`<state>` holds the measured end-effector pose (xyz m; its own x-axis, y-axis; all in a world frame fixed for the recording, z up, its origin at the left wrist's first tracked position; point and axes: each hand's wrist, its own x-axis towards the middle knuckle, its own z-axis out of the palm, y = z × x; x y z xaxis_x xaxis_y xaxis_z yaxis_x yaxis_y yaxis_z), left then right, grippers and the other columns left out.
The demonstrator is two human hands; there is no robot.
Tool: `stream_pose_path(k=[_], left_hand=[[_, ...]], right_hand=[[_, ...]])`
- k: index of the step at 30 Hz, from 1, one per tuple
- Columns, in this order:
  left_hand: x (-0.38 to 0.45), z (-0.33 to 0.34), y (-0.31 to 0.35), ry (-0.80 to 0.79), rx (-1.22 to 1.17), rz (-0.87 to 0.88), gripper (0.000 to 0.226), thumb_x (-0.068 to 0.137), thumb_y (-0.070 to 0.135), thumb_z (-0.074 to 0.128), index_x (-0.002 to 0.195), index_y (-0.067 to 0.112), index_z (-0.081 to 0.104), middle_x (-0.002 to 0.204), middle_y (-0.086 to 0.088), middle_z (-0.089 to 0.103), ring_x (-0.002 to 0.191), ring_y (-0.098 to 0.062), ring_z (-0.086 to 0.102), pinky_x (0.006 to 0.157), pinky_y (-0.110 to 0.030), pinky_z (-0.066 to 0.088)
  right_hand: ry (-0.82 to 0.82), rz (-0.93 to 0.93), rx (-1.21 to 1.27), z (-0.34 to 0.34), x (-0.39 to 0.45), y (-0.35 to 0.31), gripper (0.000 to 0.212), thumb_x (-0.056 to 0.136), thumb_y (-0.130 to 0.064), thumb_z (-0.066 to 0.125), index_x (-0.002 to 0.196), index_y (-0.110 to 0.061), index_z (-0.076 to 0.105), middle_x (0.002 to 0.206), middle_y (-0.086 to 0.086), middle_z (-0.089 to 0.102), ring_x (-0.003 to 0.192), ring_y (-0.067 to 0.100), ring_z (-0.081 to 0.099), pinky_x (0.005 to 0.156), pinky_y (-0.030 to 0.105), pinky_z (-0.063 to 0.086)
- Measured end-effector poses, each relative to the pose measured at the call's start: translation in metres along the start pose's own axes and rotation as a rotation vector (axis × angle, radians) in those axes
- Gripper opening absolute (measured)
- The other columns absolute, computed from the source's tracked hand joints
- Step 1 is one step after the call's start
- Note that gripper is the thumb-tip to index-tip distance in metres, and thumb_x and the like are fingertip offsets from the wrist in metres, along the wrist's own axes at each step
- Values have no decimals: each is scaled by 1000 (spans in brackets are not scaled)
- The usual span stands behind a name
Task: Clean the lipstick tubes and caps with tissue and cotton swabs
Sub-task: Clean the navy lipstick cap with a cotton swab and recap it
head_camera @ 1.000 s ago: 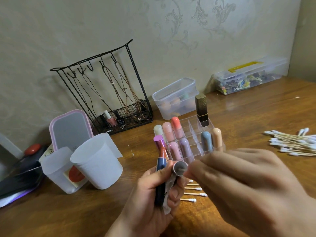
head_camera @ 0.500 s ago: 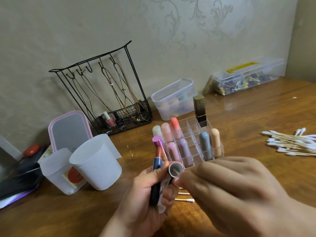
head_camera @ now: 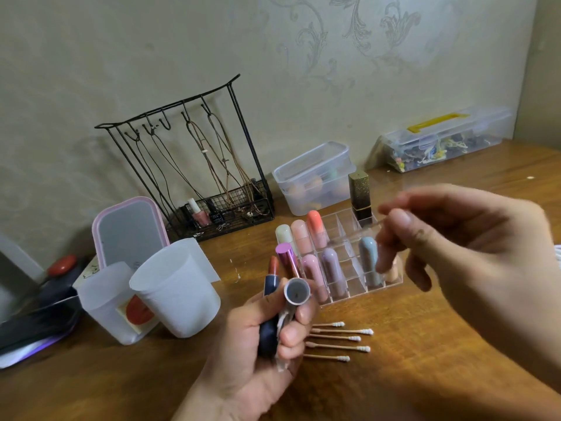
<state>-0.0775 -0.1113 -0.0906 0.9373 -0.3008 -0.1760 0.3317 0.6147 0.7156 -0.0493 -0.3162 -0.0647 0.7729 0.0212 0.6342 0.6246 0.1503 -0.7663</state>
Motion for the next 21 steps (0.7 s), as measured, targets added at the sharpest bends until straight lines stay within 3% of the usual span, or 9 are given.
stream_pose_path(k=[3,6,10,14,16,19,21], left_hand=[[0,0,2,-8,-29,5,32,63,6,83,89,-6,68,66,-16,55,40,-14,51,33,-21,44],[-1,0,4,-20,-33,5,27,70,8,77,91,-6,68,68,-17,56,42,-14,53,35,-21,46],[-2,0,4,1,-25,24,26,71,9,76,91,-6,67,69,-17,55,44,-15,53,36,-20,46],[-2,0,4,21,-18,29,33,65,9,83,91,-4,67,69,-18,55,44,-15,52,36,-20,46],[-2,3,4,57,6,29,26,71,12,78,89,-4,68,68,-17,55,43,-14,52,35,-20,45],[-3,7,0,134,62,44,16,82,14,67,81,-2,71,68,-17,56,43,-14,52,35,-19,45],[-3,9,-3,159,128,52,23,73,20,61,79,2,74,69,-18,58,45,-15,54,39,-18,45]], right_hand=[[-147,176,-317,-4,2,7,18,79,-3,75,74,-19,74,62,-4,72,48,9,65,47,21,50],[-345,177,-785,-2,-3,13,9,74,-28,74,71,-35,70,67,-27,66,58,0,61,58,28,53],[-575,217,-986,8,-10,11,8,83,-40,63,78,-47,61,75,-26,64,68,-5,56,65,14,47],[-630,228,-1099,13,-12,9,13,89,-44,58,101,-50,61,75,-20,48,77,3,51,71,17,43],[-647,234,-1161,12,-10,2,17,89,-48,57,105,-50,59,68,-20,42,76,4,47,70,19,41],[-586,255,-1138,1,1,-12,9,82,-46,64,90,-47,65,57,-26,52,64,-2,51,68,24,48],[-455,264,-1049,-14,15,-19,8,76,-36,70,73,-42,67,61,-30,59,59,-6,56,58,19,48]])
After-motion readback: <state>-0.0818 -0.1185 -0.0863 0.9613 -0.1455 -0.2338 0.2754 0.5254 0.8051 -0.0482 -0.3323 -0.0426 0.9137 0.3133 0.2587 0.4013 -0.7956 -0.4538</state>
